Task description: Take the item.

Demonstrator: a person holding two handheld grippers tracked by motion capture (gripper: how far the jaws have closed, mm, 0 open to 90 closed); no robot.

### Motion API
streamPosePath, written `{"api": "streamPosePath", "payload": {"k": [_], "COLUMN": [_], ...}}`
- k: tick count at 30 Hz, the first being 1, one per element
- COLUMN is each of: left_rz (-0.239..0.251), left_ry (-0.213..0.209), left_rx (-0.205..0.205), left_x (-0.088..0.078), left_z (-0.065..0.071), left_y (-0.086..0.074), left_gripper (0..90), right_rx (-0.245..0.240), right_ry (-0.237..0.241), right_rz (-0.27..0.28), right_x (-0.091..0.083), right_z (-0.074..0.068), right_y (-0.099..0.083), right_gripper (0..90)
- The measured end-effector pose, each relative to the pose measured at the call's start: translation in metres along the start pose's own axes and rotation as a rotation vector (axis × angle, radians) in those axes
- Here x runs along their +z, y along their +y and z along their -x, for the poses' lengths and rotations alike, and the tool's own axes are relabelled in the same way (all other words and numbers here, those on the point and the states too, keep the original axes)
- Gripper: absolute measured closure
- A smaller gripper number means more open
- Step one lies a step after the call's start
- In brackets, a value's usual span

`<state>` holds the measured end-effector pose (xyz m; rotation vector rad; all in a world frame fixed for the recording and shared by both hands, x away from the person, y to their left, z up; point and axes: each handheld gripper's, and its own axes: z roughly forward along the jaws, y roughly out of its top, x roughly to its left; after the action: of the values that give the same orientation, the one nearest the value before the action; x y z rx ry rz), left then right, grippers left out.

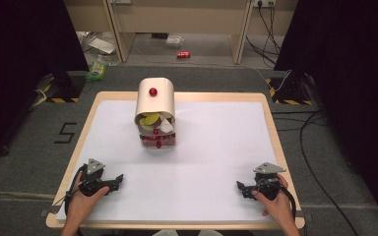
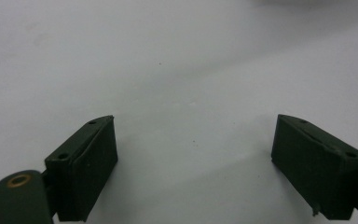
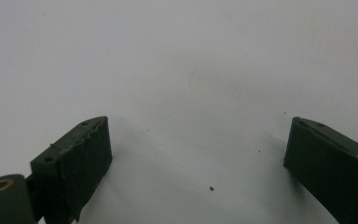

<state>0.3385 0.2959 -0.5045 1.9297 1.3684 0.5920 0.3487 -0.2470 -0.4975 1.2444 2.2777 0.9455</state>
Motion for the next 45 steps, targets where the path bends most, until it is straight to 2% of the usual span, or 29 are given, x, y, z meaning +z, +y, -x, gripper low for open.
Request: {"api": "streamPosePath", "payload": {"k": [12,19,27,28,37,45], "left_rz": [0.007,0.017,0.063,0.079,0.109,0.133], "left_ry": [-0.015,-0.024,-0.032,-0.019,-0.073,-0.118], "left_rx": [-0.013,0.000,0.016,0.039,0.041,0.048], "left_x": [-0.001,-0.007,-0.023,-0.025,-0.032,-0.033], "left_z": [-0.002,0.000,0.004,0.004,0.017,0.024], "left_y": [0.000,0.003,0.016,0.020,0.045,0.059], "left_gripper": [14.9,15.3,15.4,15.4,15.7,16.1], "right_rx": [0.000,0.000,0.000,0.000,0.000,0.000], "right_ry": [0.000,0.000,0.000,0.000,0.000,0.000], "right_rz": [0.000,0.000,0.000,0.000,0.000,0.000], "right_x": [0.000,0.000,0.000,0.000,0.000,0.000], "right_z": [0.000,0.000,0.000,0.000,0.000,0.000], "right_y": [0.000,0.000,0.000,0.000,0.000,0.000], "right_gripper": [7.7,7.7,7.7,7.7,7.7,7.7]}}
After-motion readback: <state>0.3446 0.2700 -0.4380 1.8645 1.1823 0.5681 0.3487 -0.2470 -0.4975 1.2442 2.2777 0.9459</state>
